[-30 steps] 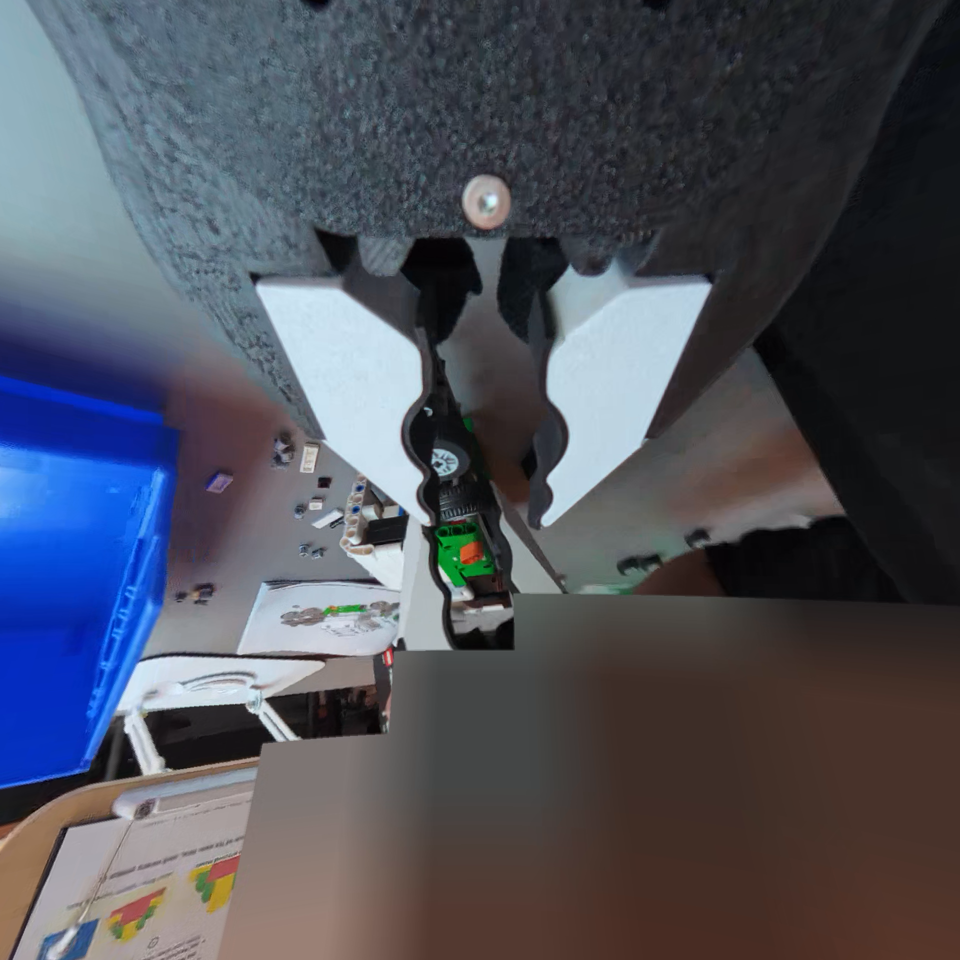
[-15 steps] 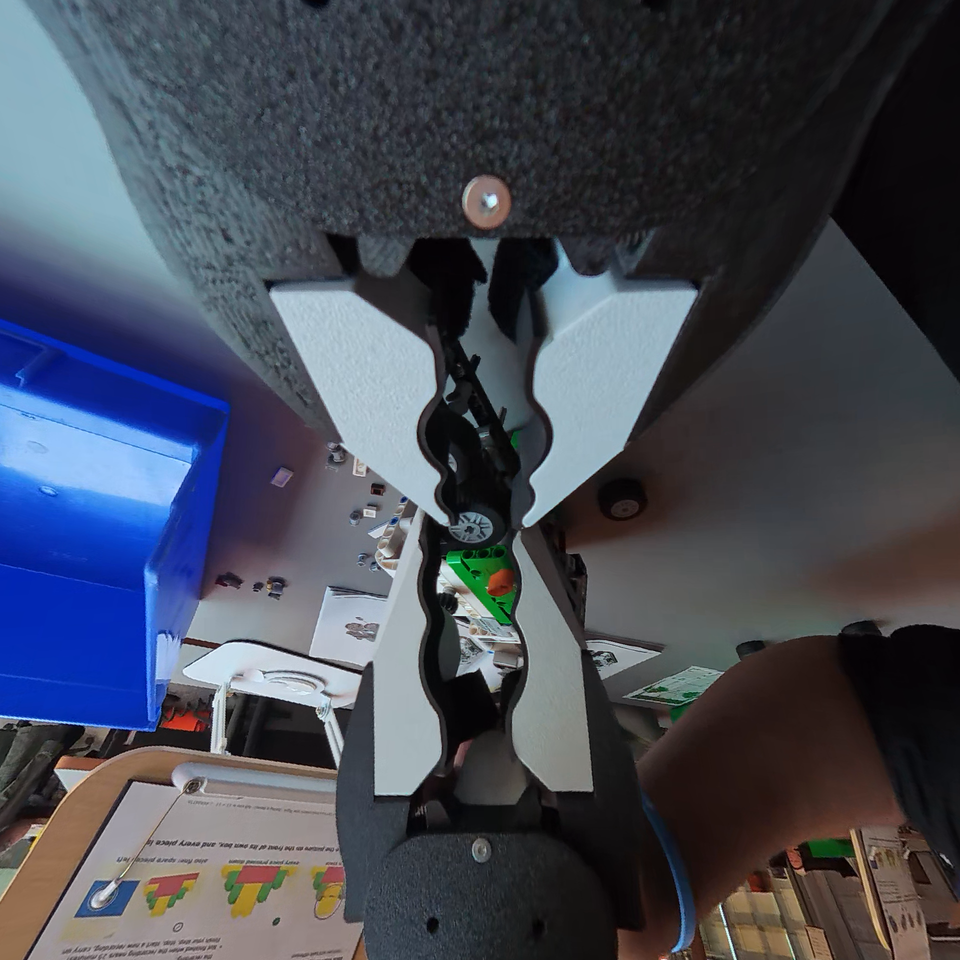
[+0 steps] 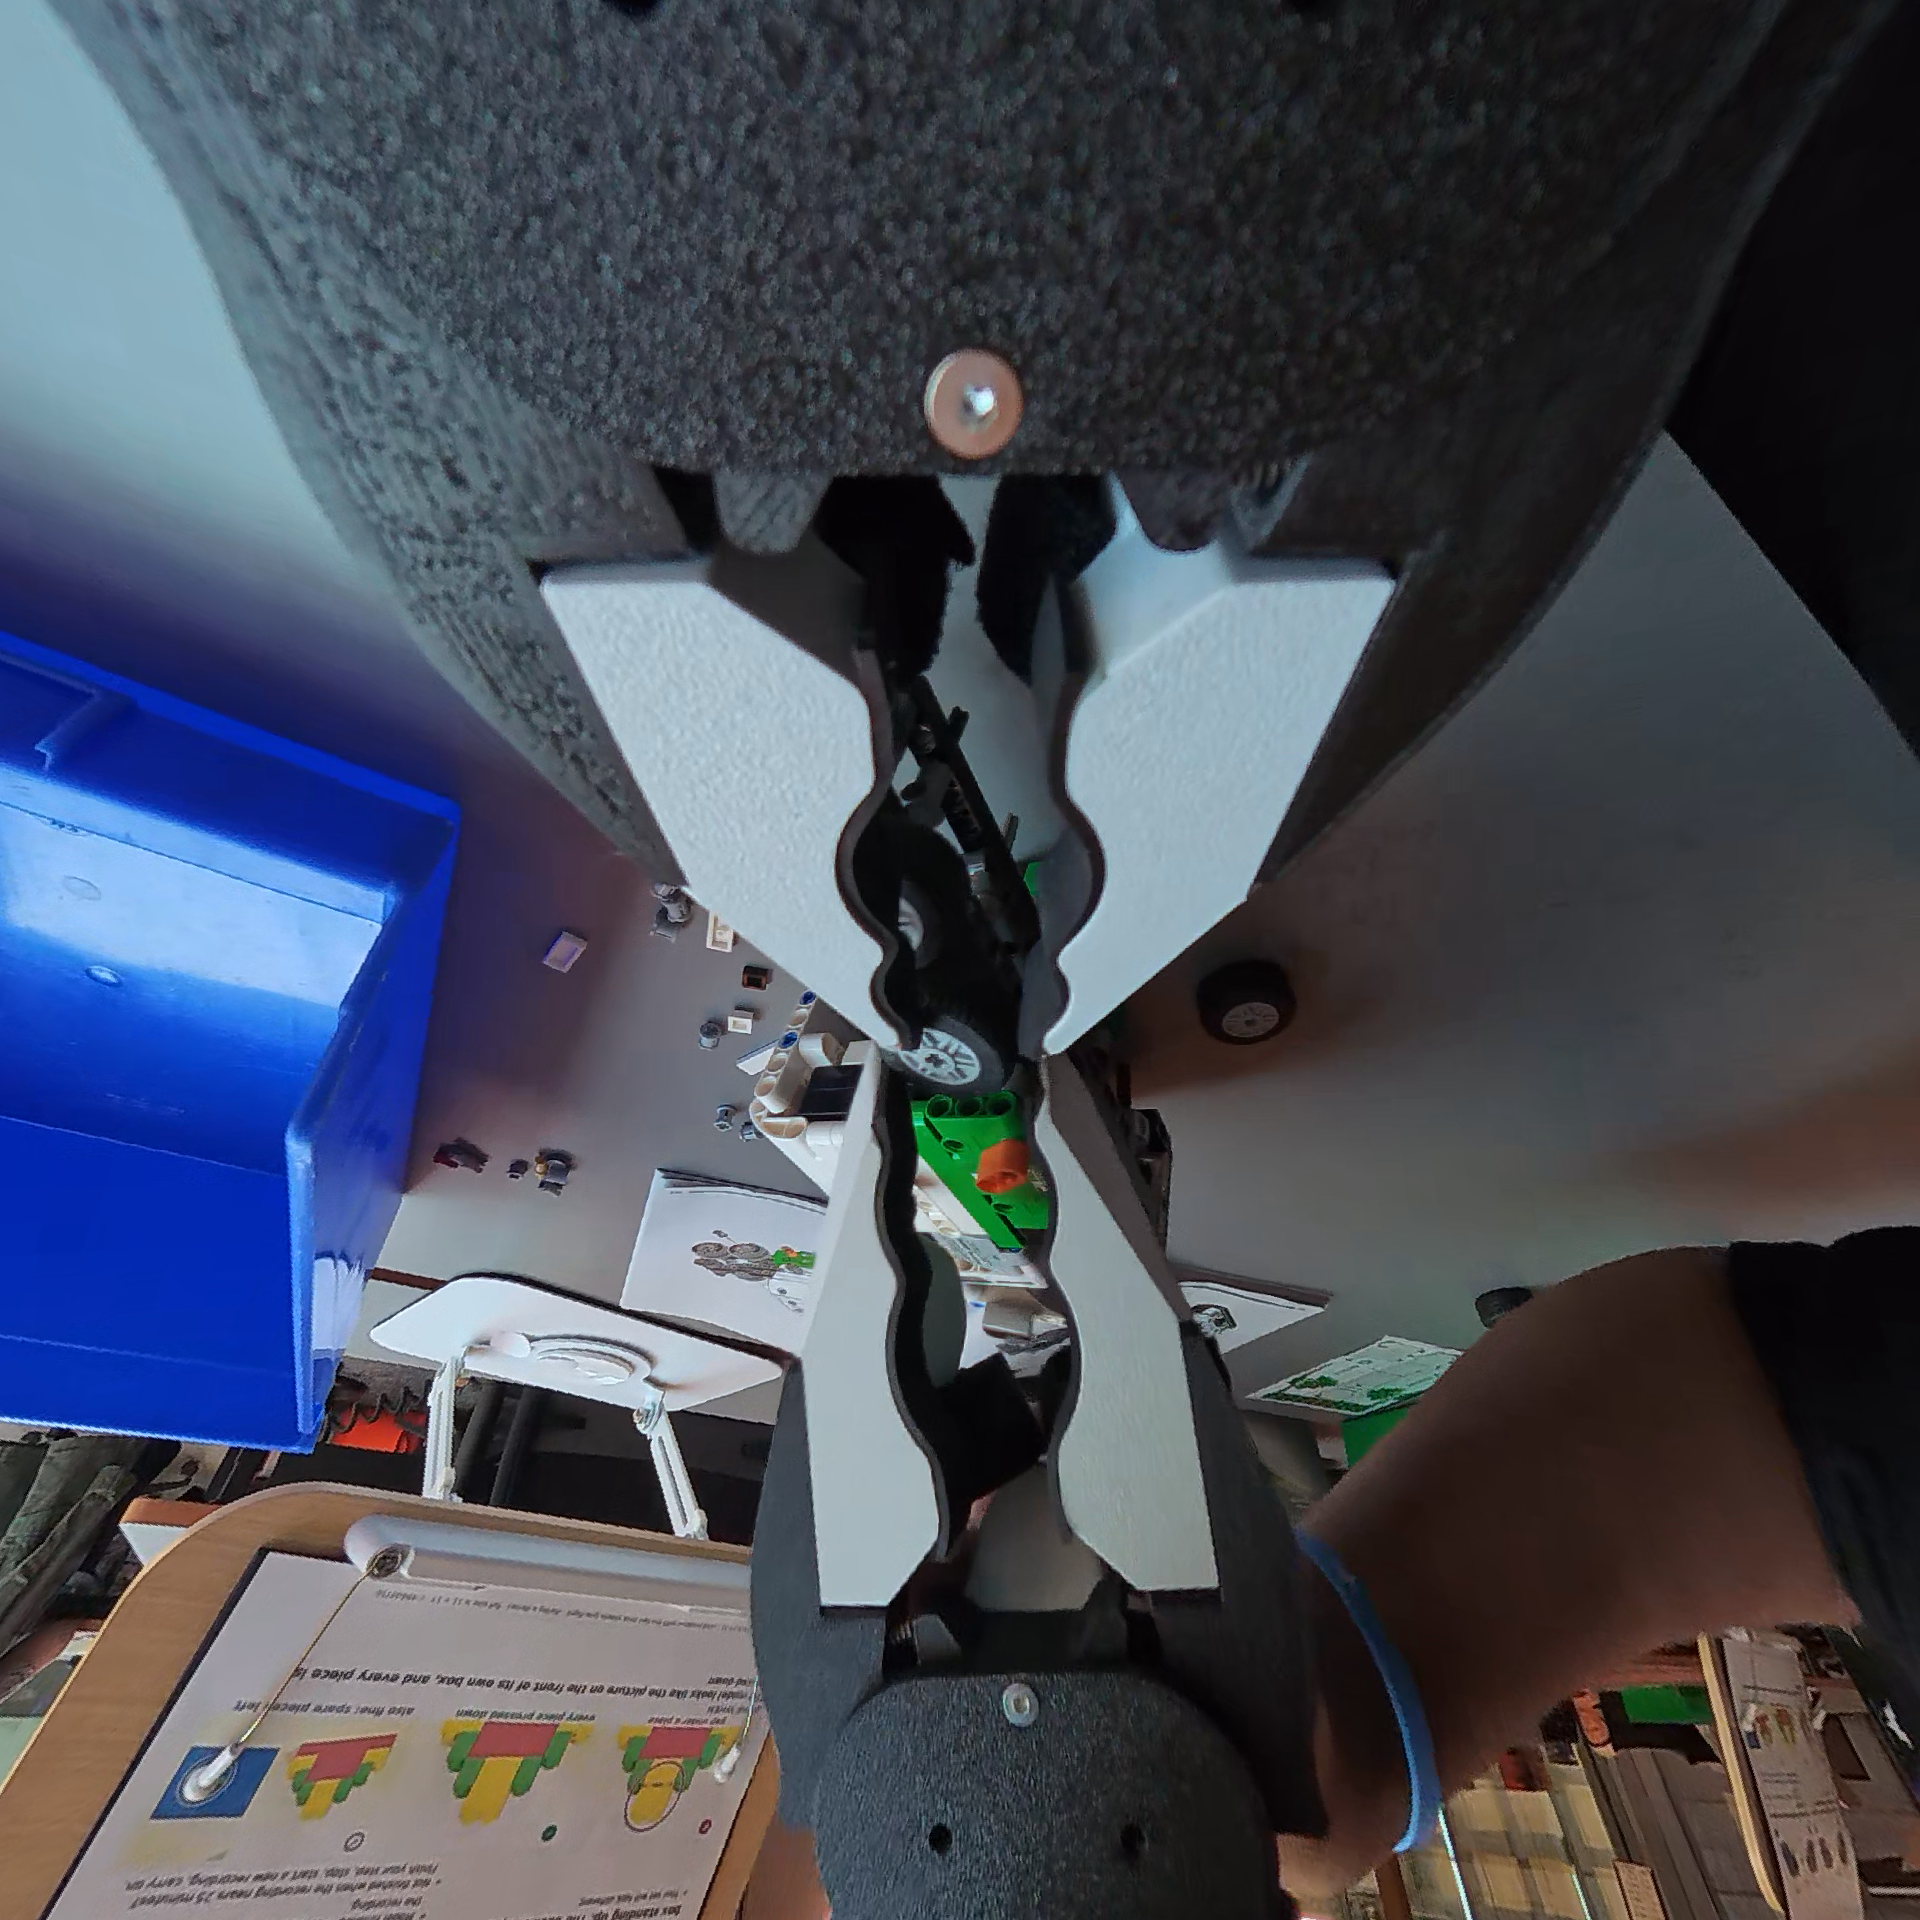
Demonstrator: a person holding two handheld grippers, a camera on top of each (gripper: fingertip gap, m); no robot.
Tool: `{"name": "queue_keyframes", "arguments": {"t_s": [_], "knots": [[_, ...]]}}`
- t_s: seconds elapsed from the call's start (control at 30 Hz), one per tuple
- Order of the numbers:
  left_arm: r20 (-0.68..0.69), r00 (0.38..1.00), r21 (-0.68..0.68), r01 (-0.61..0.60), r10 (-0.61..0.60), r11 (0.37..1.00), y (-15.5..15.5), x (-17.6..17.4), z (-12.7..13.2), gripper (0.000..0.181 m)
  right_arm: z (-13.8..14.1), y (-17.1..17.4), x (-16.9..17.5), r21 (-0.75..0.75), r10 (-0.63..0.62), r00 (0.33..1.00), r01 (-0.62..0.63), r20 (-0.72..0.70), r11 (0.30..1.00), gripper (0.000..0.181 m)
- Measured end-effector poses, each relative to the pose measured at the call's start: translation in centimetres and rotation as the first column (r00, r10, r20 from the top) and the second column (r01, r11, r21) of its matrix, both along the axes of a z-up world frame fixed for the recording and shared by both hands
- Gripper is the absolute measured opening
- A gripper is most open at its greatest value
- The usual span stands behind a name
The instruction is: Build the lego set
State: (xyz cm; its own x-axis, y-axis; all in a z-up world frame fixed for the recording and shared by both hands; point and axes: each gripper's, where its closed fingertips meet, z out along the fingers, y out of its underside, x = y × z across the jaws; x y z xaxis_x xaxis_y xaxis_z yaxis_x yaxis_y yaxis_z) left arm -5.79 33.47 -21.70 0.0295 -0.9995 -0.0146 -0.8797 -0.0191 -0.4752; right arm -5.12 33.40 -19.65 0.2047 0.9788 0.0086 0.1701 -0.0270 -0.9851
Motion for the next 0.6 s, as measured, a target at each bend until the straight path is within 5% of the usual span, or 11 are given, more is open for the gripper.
{"name": "queue_keyframes", "arguments": {"t_s": [0.43,0.6], "knots": [[0.127,0.991,0.073,-0.044,0.034,0.996,-0.4,0.1,2.3,0.029,-0.2,-0.2,-0.2,0.018,0.016,1.0,-0.016,0.012,1.0,0.018],[0.105,0.994,0.077,-0.027,0.019,0.997,-1.5,0.5,1.1,0.027,-0.1,-0.3,-0.2,0.012,0.024,1.0,-0.024,0.007,1.0,0.018]]}}
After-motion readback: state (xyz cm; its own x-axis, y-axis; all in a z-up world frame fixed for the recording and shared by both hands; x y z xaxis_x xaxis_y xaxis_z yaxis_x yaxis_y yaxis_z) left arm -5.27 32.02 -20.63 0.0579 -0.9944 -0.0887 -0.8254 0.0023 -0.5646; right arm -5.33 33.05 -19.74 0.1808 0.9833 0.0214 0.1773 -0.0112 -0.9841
